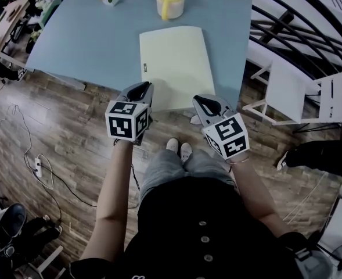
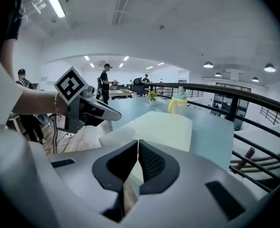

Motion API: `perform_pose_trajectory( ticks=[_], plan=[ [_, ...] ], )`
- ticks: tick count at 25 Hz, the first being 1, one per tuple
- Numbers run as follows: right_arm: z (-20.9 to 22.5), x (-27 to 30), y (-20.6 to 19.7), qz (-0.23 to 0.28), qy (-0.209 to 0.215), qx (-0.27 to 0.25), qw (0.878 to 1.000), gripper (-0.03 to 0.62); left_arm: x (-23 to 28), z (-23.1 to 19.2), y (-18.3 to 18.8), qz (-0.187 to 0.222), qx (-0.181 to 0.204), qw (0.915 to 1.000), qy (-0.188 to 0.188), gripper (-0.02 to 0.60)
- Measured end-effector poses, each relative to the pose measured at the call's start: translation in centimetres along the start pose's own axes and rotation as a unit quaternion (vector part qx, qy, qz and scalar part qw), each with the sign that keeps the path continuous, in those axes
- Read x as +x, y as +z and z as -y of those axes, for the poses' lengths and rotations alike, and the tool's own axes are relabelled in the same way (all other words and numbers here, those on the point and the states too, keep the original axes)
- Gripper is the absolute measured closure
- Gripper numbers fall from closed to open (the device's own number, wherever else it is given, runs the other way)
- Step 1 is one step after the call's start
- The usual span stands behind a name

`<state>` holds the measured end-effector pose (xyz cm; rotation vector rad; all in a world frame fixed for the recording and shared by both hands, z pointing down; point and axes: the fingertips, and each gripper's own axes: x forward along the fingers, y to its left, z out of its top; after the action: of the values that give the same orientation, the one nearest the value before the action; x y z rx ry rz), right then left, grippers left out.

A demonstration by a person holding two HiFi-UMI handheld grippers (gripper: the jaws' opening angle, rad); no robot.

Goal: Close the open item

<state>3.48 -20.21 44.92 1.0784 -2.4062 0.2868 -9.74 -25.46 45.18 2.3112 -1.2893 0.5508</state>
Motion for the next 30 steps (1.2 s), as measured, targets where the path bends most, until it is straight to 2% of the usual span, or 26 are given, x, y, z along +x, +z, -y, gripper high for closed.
perform_pose_trajectory(
  ticks=[4, 6, 9, 11, 18, 25, 30],
  plan=[
    [0.8, -1.1, 1.3, 0.026, -0.005, 0.017, 1.000, 0.574, -1.1, 2.6, 1.4, 0.020, 0.020, 0.9994, -0.019, 0.558],
    [1.2, -1.5, 1.9, 0.034, -0.010, 0.016, 0.999, 0.569, -1.6, 4.3, 2.2, 0.030, 0.026, 0.9983, -0.043, 0.559],
    [1.3, -2.1, 2.8, 0.047, -0.012, 0.018, 0.999, 0.572, -2.2, 6.5, 3.4, 0.054, 0.015, 0.9950, -0.082, 0.560],
    [1.1, -2.7, 3.3, 0.060, -0.007, 0.015, 0.998, 0.588, -2.8, 7.5, 4.2, 0.073, 0.005, 0.9929, -0.094, 0.560],
    [0.6, -4.7, 6.0, 0.107, 0.011, 0.030, 0.994, 0.588, -4.1, 9.0, 6.0, 0.107, 0.026, 0.9907, -0.080, 0.561],
    [0.2, -5.8, 6.2, 0.116, 0.026, 0.035, 0.992, 0.588, -4.2, 9.9, 5.2, 0.098, 0.045, 0.9923, -0.061, 0.563],
    [-0.1, -6.5, 6.4, 0.122, 0.033, 0.025, 0.992, 0.589, -4.1, 10.8, 4.4, 0.093, 0.042, 0.9919, -0.074, 0.563]
  ],
)
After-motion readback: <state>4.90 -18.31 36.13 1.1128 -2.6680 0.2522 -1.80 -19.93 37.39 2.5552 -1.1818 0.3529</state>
